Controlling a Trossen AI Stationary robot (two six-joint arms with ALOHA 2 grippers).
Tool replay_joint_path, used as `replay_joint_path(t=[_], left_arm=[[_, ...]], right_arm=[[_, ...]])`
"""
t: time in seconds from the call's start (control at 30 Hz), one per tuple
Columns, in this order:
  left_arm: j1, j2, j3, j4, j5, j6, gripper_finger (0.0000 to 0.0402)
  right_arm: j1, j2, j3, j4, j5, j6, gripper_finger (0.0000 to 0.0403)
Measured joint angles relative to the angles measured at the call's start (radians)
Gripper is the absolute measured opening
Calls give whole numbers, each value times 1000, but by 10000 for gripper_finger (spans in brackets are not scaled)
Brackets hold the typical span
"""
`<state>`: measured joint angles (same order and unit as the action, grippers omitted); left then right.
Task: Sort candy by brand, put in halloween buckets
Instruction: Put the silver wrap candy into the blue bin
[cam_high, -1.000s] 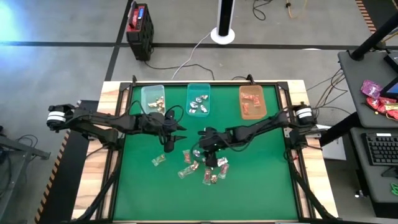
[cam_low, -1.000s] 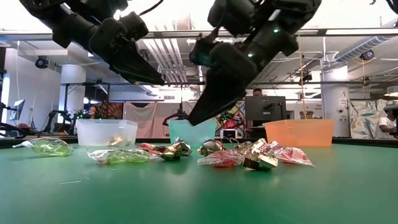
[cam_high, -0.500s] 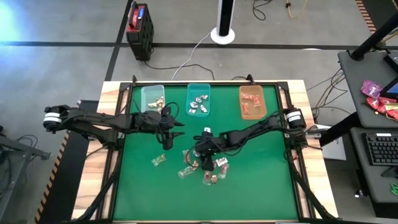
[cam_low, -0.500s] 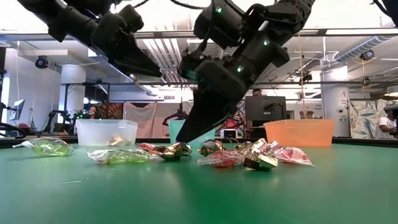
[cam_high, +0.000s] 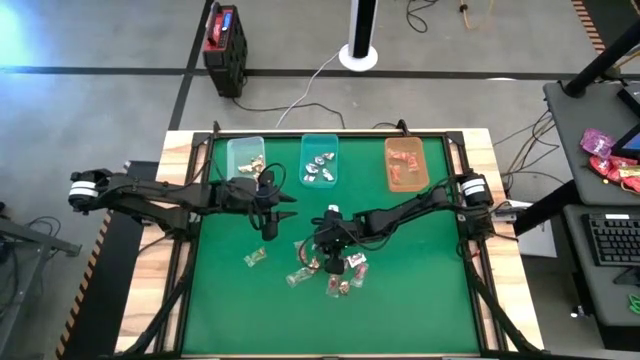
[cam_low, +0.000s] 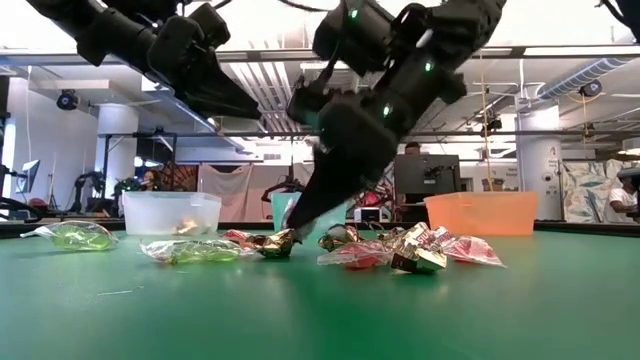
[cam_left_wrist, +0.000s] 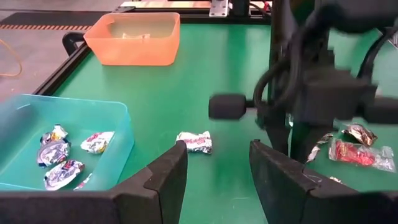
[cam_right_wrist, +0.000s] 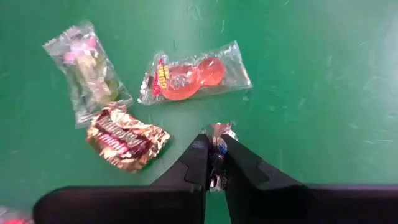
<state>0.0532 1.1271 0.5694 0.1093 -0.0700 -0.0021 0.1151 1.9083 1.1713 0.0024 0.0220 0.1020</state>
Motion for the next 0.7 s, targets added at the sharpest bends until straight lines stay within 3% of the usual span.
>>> replay_joint_path(t=[0.13,0.33,0.4,0.47,0.6,0.63,0.7], left_arm=[[0,0,0,-5,0,0,157],[0,-23,-2,-24,0,5,157],[0,-39,1,-24,-1,17,157],[1,-54,7,-31,-1,30,157],[1,-79,27,-27,-2,57,157],[1,-82,30,-25,-2,65,157],[1,-87,34,-31,-3,73,157]], right_arm=[[-26,-86,4,-104,9,-51,28],[-131,-258,22,-250,176,-159,22],[-199,-299,22,-251,150,-158,22],[-286,-323,22,-246,-3,-119,21],[-462,-329,15,-176,-491,-47,20],[-491,-322,14,-144,-557,-34,20],[-536,-304,14,-96,-592,17,20]])
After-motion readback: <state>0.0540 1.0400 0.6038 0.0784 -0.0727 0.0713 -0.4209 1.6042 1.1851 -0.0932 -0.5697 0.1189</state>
